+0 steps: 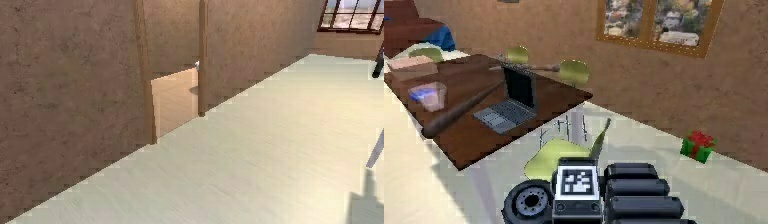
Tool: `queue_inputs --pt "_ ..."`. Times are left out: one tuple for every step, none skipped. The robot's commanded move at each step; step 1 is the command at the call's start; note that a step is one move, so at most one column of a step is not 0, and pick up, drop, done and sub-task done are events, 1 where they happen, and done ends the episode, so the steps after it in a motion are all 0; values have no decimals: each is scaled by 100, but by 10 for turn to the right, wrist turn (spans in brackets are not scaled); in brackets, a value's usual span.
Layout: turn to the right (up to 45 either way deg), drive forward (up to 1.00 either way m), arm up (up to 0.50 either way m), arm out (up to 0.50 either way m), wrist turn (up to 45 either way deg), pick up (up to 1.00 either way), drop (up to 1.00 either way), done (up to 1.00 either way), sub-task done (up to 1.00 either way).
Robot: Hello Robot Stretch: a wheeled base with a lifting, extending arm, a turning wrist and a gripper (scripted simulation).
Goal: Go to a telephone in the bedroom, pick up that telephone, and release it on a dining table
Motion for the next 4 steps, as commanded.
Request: queue_inputs --pt "0 45 0 0 0 0 0 0 0" --pt "330 0 0 0 0 0 0 0 0" --pt "0 100 0 0 0 0 0 0 0" --pt "90 0 0 0 0 0 0 0 0"
